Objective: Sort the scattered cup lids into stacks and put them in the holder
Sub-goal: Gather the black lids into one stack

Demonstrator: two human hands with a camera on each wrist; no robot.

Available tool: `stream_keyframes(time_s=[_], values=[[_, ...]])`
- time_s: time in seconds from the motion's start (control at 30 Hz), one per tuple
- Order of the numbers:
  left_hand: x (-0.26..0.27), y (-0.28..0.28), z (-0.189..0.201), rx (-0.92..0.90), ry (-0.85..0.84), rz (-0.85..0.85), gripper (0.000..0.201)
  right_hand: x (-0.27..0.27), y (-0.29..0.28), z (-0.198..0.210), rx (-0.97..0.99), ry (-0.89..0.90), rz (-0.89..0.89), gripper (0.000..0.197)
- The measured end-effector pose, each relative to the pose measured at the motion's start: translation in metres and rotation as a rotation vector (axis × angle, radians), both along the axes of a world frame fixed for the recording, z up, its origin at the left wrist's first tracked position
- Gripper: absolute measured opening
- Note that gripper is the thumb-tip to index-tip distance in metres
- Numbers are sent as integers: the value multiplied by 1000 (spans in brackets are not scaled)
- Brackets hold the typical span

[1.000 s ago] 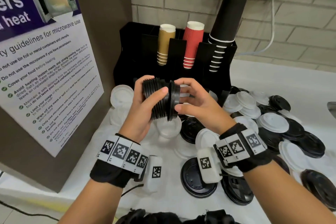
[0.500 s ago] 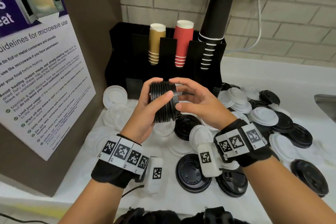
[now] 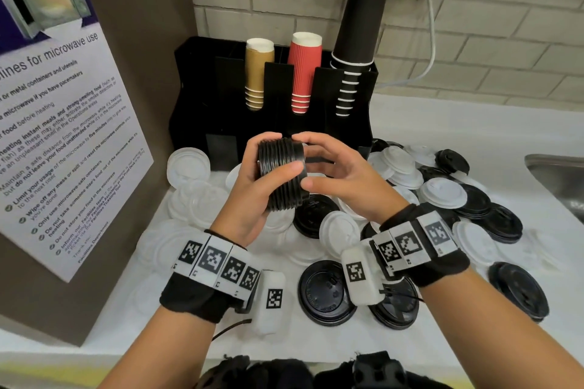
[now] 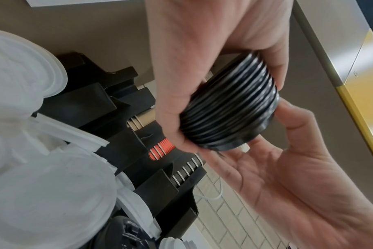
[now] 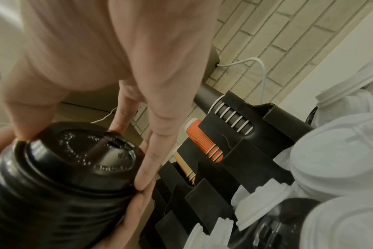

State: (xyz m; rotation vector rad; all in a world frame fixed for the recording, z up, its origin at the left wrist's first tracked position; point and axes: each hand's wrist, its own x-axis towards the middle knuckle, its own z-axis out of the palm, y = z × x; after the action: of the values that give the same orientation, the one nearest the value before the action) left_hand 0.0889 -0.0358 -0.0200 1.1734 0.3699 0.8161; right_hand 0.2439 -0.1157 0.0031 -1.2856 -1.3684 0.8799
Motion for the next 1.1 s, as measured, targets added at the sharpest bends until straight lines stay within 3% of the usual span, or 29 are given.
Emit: stream_keyframes(time_s=[0.13, 0.23, 0.3, 0.5, 0.7, 0.87, 1.1], values=[[1, 5, 2, -13, -1, 125, 46, 7, 5, 3, -121, -207, -1, 57], [0, 12, 4, -44, -44, 248, 44, 19, 14, 3, -260, -737, -71, 37], [-3, 16, 5, -65, -69, 287, 44, 21, 21, -2, -459, -1037, -41, 49], [-8, 18, 4, -55, -65, 282, 43, -1, 37, -18, -753, -1374, 127, 79], [-12, 15, 3, -41, -32, 275, 48, -3, 45, -18, -792, -1255, 191, 72], [-17, 18, 4, -47, -31, 286, 45, 14, 47, -6, -713, -1119, 148, 65], [-14, 18, 0, -65, -33, 240, 43, 34, 39, 29, -352, -582, -10, 57]])
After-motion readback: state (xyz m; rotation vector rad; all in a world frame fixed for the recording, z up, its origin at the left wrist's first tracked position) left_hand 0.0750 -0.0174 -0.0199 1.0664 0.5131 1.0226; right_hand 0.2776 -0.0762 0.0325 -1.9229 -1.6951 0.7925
